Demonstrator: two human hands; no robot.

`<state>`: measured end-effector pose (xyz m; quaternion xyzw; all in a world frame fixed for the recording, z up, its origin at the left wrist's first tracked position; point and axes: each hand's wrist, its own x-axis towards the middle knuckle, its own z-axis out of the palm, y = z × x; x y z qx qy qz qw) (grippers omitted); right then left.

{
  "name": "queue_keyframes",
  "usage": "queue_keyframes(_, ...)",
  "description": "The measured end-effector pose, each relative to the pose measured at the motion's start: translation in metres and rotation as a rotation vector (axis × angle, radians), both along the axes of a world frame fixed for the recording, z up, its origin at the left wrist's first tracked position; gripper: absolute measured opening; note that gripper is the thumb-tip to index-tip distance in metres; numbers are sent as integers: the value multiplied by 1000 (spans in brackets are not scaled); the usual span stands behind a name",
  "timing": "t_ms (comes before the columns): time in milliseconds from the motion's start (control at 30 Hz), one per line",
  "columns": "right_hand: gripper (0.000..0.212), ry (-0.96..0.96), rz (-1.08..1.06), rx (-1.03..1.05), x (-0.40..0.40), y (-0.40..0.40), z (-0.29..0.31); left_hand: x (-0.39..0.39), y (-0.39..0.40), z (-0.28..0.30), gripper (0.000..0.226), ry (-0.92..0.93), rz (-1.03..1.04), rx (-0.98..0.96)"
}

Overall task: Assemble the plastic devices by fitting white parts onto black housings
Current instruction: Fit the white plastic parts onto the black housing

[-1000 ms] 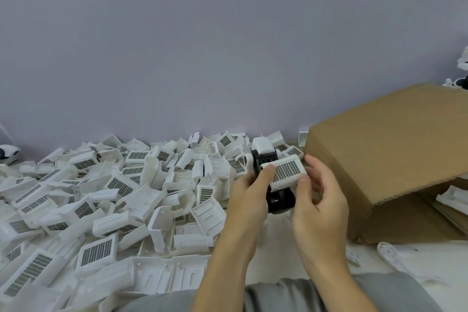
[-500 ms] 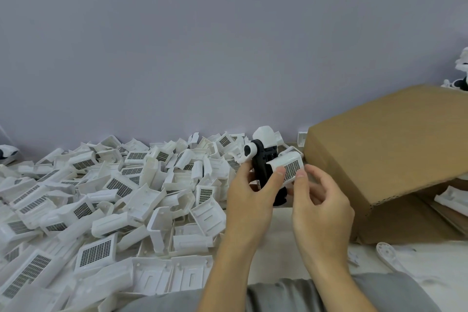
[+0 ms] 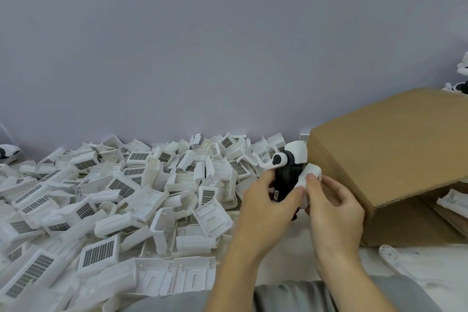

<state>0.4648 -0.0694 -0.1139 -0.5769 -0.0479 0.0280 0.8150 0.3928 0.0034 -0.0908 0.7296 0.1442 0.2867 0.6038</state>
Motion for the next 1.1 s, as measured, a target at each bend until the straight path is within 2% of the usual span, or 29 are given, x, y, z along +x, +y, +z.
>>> queue_keyframes(67,7,-26,-20,17,0,0,1,0,1,1,22,-10,3,-79)
queue_keyframes(133,13,-70,-47,32,0,-1,1,-2,1,4,18,-28,9,-153)
queue_keyframes(233,30,-203,-59,-35,-3,-2,0,-3,1,8,22,-51,16,-248)
queue_keyframes(333,44,-348,15,-131,-11,0,1,-3,0,8,24,-59,31,-264)
queue_keyframes(433,38,-452,80,-228,-17,2,3,-3,-1,8,27,-68,40,-276)
queue_keyframes(600,31,-494,76,-243,-19,0,7,-3,-1,9,27,-77,-8,-273)
queue_keyframes(833,33,-500,51,-253,-22,0,8,-1,2,6,23,-95,-12,-251)
queue_keyframes(1100,43,-609,160,-350,-26,3,8,1,10,2,23,-98,172,-338)
